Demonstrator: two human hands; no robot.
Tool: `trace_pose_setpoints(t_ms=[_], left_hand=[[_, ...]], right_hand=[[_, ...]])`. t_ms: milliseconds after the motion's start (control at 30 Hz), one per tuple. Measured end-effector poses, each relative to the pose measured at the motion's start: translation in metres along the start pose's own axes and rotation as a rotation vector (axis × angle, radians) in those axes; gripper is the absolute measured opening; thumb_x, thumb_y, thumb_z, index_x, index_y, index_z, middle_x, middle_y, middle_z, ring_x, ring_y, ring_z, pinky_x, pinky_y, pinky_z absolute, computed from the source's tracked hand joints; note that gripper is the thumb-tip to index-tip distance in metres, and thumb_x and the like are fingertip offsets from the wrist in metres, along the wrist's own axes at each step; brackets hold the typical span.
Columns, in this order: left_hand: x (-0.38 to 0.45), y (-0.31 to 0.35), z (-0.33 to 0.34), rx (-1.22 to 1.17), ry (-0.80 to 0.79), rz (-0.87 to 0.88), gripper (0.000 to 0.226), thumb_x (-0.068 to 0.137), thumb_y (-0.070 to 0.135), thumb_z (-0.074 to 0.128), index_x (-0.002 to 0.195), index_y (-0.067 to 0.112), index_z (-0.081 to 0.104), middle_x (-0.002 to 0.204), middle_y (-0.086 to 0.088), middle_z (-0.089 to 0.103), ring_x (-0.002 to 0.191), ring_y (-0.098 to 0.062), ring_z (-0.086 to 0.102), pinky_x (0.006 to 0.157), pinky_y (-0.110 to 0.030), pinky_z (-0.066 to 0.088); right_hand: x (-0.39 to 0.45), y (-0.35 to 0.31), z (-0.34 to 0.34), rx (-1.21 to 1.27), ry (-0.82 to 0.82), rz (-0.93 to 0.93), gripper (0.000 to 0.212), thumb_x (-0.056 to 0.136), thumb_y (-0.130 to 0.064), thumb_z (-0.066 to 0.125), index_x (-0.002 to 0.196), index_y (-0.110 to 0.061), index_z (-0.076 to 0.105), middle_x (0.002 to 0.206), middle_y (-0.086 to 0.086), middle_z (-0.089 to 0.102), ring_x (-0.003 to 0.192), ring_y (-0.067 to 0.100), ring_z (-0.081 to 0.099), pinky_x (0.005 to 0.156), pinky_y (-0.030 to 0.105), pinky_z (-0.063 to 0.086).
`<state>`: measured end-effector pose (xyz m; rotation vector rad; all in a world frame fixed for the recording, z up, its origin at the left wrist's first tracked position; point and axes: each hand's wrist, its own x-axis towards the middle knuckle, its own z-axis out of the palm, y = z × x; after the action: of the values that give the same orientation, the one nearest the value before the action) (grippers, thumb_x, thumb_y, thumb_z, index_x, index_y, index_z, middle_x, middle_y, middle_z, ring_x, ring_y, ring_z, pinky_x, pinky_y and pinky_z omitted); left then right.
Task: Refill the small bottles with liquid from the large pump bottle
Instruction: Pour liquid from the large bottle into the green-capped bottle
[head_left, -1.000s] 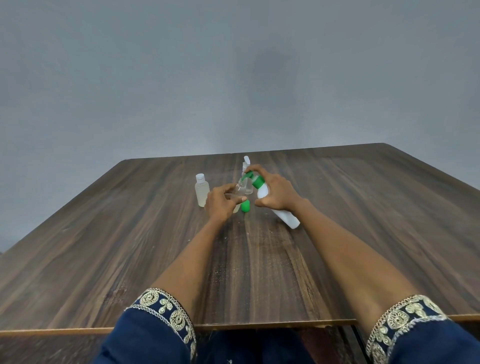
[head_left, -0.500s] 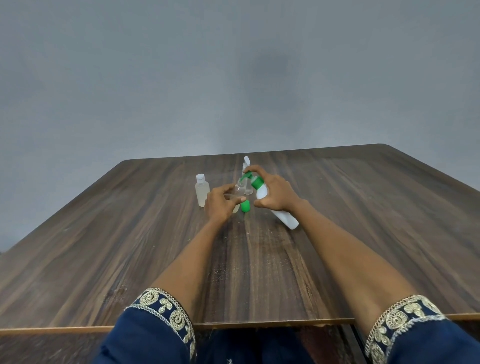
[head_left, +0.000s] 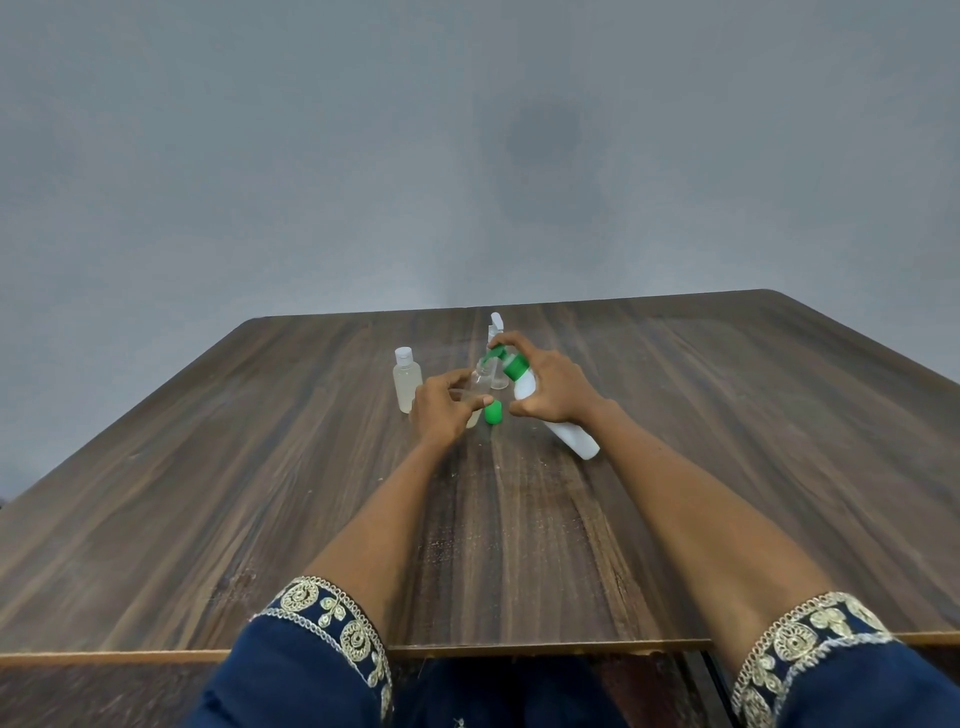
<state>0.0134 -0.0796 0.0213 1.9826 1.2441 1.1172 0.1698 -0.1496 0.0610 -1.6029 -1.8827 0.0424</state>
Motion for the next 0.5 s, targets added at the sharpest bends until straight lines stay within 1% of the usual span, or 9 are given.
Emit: trace_pose_setpoints(t_ms=[67,133,200,300,367,500], left_hand=[[-0.0001,-0.0002,-0.0003,0.011,-0.002,-0.005,0.054,0.070,0.030,0.080,0.118,0.013,0.063,0.113,-0.006,0.068,0.098,-0.019,0.063,0.083,-0.036,0.052],[-0.0010,-0.0010,0.0001,0.018,-0.007,-0.008,0.054,0.070,0.031,0.080,0.118,0.014,0.064,0.113,-0.006,0.068,0.099,-0.019,0.063,0.084,-0.036,0.052],[-0.0023,-0.0012,0.0005,0.021,-0.010,-0.006,0.053,0.070,0.030,0.080,0.118,0.013,0.064,0.113,-0.006,0.068,0.098,-0.019,0.063,0.084,-0.036,0.052],[-0.0027,-0.0004,0.0007,0.015,-0.006,-0.004,0.053,0.070,0.029,0.080,0.118,0.013,0.064,0.113,-0.006,0.068,0.099,-0.019,0.063,0.083,-0.034,0.051],[-0.0028,0.0015,0.0005,0.003,-0.001,0.001,0.053,0.070,0.028,0.080,0.118,0.013,0.064,0.114,-0.006,0.068,0.099,-0.018,0.063,0.082,-0.033,0.051],[0.0001,0.0026,0.0012,0.000,0.009,-0.006,0.053,0.069,0.030,0.081,0.117,0.014,0.065,0.111,-0.005,0.069,0.097,-0.018,0.064,0.081,-0.033,0.052]], right_hand=[[0.0004,-0.0014,0.0004,-0.010,-0.007,0.007,0.067,0.064,-0.022,0.068,0.127,-0.026,0.046,0.061,-0.013,0.043,0.051,0.008,0.041,0.047,0.013,0.030],[0.0006,-0.0020,0.0016,-0.018,-0.011,0.015,0.066,0.059,-0.028,0.062,0.123,-0.027,0.047,0.062,-0.012,0.044,0.052,0.008,0.042,0.049,0.018,0.030],[0.0003,-0.0017,0.0030,-0.022,-0.011,0.018,0.065,0.057,-0.030,0.060,0.121,-0.028,0.047,0.063,-0.011,0.045,0.053,0.008,0.043,0.050,0.021,0.030],[0.0002,-0.0013,0.0030,-0.021,-0.003,0.013,0.066,0.057,-0.031,0.059,0.122,-0.028,0.047,0.066,-0.011,0.047,0.054,0.008,0.043,0.050,0.021,0.030],[-0.0001,-0.0009,0.0020,-0.022,0.002,0.008,0.068,0.059,-0.030,0.062,0.126,-0.027,0.047,0.067,-0.012,0.048,0.054,0.007,0.043,0.050,0.019,0.028],[-0.0004,0.0011,0.0003,-0.040,0.014,0.007,0.072,0.066,-0.016,0.072,0.132,-0.028,0.045,0.061,-0.014,0.043,0.051,0.007,0.041,0.049,0.018,0.028]])
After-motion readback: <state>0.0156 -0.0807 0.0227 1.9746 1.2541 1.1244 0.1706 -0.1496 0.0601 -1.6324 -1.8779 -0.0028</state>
